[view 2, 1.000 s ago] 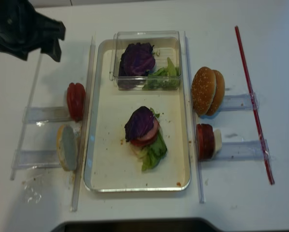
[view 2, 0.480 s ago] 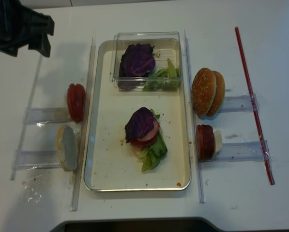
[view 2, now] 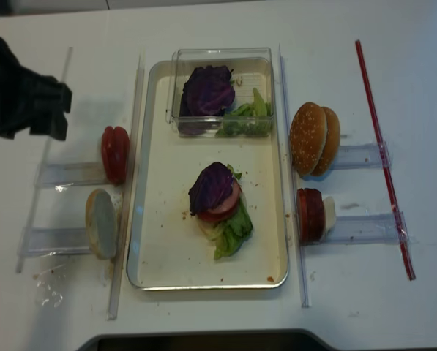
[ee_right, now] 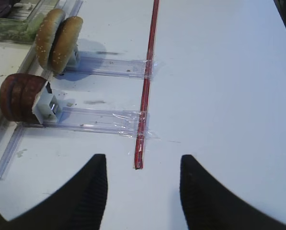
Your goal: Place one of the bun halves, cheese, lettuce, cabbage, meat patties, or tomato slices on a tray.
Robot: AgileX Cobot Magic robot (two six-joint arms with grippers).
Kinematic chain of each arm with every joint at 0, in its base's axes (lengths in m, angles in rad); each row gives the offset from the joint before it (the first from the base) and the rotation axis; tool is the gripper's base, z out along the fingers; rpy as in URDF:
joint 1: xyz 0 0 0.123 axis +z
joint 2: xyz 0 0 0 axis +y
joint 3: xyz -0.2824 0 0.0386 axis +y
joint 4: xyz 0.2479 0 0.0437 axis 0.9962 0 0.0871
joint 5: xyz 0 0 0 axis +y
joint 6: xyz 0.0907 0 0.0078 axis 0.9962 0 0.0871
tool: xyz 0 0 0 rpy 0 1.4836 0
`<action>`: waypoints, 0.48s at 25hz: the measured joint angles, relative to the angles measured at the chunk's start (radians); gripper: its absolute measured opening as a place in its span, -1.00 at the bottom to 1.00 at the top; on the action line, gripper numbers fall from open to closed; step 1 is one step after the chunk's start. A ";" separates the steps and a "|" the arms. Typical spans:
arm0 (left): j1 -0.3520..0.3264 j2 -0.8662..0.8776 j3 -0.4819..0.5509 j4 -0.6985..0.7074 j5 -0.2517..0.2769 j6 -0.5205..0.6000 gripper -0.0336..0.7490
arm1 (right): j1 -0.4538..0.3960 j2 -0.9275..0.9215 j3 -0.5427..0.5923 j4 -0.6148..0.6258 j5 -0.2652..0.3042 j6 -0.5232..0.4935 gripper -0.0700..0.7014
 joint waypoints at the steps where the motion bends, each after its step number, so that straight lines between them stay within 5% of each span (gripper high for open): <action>1: 0.000 -0.025 0.021 0.000 0.000 0.000 0.36 | 0.000 0.000 0.000 0.000 0.000 0.000 0.17; 12: 0.000 -0.307 0.225 -0.021 0.004 0.000 0.27 | 0.000 0.000 0.000 0.000 0.000 0.000 0.17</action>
